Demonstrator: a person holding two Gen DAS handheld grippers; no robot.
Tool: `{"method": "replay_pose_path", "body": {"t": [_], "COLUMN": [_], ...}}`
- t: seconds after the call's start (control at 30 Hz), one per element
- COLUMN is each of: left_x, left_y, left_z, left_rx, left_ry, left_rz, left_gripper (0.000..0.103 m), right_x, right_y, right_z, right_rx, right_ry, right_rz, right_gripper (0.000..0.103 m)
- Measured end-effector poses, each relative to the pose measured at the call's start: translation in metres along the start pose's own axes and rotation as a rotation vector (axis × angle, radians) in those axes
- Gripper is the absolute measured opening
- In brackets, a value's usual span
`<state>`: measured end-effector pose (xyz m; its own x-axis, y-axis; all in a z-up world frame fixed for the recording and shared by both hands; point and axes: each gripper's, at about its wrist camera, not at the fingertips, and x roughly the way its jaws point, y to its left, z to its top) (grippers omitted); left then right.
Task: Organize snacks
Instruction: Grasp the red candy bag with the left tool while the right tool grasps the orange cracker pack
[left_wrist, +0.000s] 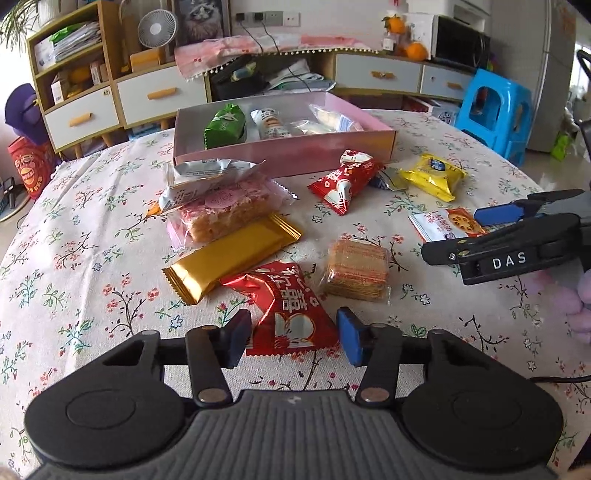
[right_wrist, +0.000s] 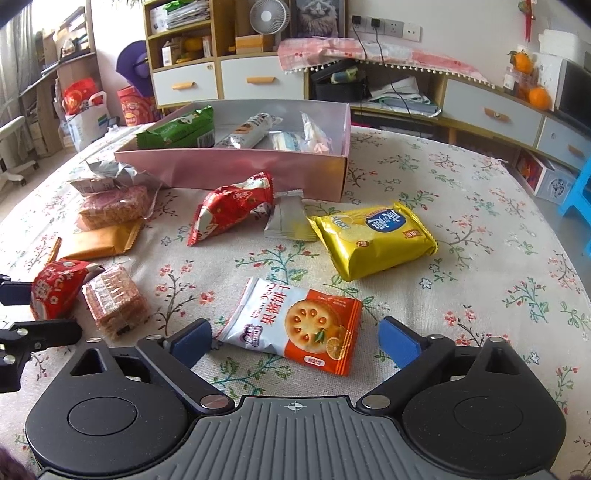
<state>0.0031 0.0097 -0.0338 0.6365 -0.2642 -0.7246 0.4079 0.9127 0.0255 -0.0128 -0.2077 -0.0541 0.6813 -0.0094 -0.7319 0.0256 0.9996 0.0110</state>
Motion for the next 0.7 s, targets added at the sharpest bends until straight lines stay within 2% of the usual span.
{"method": "replay_pose_path", "body": {"t": [0.13,0.23,0.7], "left_x": [-0.001,-0.002,-0.01], "left_y": [0.003,0.005,0.007], "left_z": [0.001,0.003,0.012], "left_rx": [-0.024,-0.038,-0.056], "left_ry": [0.007,0.012,-0.009], "left_rz": [0.011,0.011,-0.016], "left_gripper": [0.047,0.047,0.047], "right_x": [-0.004,-0.005,-0.01], "right_y": [0.005,0.007,0.005], "right_z": [0.001,0.002,0.01], "right_rx": [-0.018,-0.024,0.032], "right_ry": [-0.007,-0.007,0.003], "right_rz": [0.021,0.028,0.073], "right_gripper": [0.076,0.069,0.067]}}
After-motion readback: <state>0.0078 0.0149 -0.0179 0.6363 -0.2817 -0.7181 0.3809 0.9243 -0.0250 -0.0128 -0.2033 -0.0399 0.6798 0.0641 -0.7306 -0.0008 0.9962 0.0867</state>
